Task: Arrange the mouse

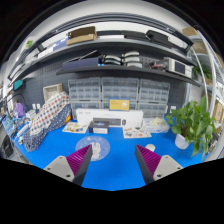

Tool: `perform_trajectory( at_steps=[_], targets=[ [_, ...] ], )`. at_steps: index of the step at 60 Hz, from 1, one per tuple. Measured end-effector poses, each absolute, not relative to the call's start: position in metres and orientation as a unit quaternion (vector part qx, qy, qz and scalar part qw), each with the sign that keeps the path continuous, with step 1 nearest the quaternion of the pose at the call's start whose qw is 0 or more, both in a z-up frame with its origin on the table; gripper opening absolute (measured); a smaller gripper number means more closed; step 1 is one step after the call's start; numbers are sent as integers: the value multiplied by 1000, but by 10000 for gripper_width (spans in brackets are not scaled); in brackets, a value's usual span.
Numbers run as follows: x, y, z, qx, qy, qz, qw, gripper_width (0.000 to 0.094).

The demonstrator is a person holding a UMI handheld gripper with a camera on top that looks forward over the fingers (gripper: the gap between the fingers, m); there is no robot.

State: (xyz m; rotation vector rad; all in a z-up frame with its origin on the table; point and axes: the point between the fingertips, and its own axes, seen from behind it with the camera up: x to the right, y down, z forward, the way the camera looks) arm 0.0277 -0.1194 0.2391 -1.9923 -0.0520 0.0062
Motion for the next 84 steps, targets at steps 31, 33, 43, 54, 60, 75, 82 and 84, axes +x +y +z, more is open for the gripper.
perform_trajectory(
  at_steps=[31, 33, 43, 54, 60, 75, 82, 84],
  targets=[
    [178, -116, 51, -900, 33, -43, 434, 876],
    [187, -107, 45, -902, 34, -45, 429, 873],
    [217, -58, 23, -911, 38, -43, 409, 876],
    [229, 0, 7, -918, 29, -31, 394, 874],
    [233, 27, 1, -923, 19, -27, 383, 880],
    [221, 71, -7, -935, -12, 2, 354, 844],
    [207, 89, -7, -937, -34, 22, 348, 805],
    [202, 93, -7, -937, -38, 28, 345, 787]
  ],
)
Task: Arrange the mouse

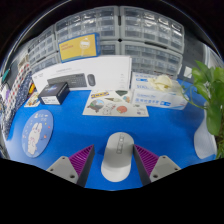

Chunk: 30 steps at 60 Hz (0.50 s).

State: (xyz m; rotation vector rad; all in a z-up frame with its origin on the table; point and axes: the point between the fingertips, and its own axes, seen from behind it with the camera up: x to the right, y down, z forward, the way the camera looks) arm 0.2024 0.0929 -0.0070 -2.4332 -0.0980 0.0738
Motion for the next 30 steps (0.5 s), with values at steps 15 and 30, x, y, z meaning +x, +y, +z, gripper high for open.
perform_trajectory(
  at_steps=[15, 30],
  targets=[
    [187, 109, -13, -936, -76, 32, 342, 593],
    [186, 107, -12, -935, -72, 27, 346, 431]
  ],
)
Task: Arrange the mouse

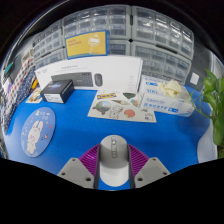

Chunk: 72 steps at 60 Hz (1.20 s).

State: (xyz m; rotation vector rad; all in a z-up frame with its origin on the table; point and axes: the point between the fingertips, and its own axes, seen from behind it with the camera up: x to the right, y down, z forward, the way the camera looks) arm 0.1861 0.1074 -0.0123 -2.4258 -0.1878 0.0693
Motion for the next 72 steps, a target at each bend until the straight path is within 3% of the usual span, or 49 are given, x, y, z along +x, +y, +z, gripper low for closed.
perform_trajectory(
  at_steps=[4, 15, 21, 34, 42, 51, 64, 72],
  targets=[
    [187, 107, -12, -935, -63, 19, 348, 392],
    [197, 109, -4, -940, 0, -9, 342, 390],
    [204, 120, 41, -924, 45, -31, 377, 392],
    [153, 143, 183, -875, 69, -72, 475, 393],
    [78, 151, 218, -861, 56, -67, 501, 392],
    [-17, 156, 185, -874, 25, -43, 484, 392],
    [-82, 141, 57, -919, 13, -37, 393, 388],
    [-84, 131, 5, -933, -9, -49, 358, 390]
  ],
)
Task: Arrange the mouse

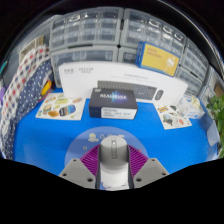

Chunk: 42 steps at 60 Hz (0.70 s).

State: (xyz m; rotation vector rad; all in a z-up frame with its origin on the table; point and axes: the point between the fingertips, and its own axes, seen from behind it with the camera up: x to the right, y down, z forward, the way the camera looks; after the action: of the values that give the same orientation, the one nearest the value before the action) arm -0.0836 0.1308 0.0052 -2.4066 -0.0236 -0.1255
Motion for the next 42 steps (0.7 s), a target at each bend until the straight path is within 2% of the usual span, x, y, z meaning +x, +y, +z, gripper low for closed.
perform_trajectory(
  at_steps=[4, 5, 16, 25, 28, 29, 32, 42],
  targets=[
    [-83, 125, -12, -940, -12, -44, 339, 406],
    [-83, 130, -9, -935, -6, -39, 352, 392],
    [-83, 128, -11, -936, 7, -16, 350, 414],
    [-83, 129, -10, -938, 5, -22, 345, 503],
    [-82, 127, -8, -941, 12, -22, 337, 647],
    [-81, 127, -5, -941, 13, -24, 337, 721],
    [-80, 128, 7, -939, 9, -26, 344, 756],
    [-86, 131, 84, -918, 0, -19, 397, 764]
  ],
)
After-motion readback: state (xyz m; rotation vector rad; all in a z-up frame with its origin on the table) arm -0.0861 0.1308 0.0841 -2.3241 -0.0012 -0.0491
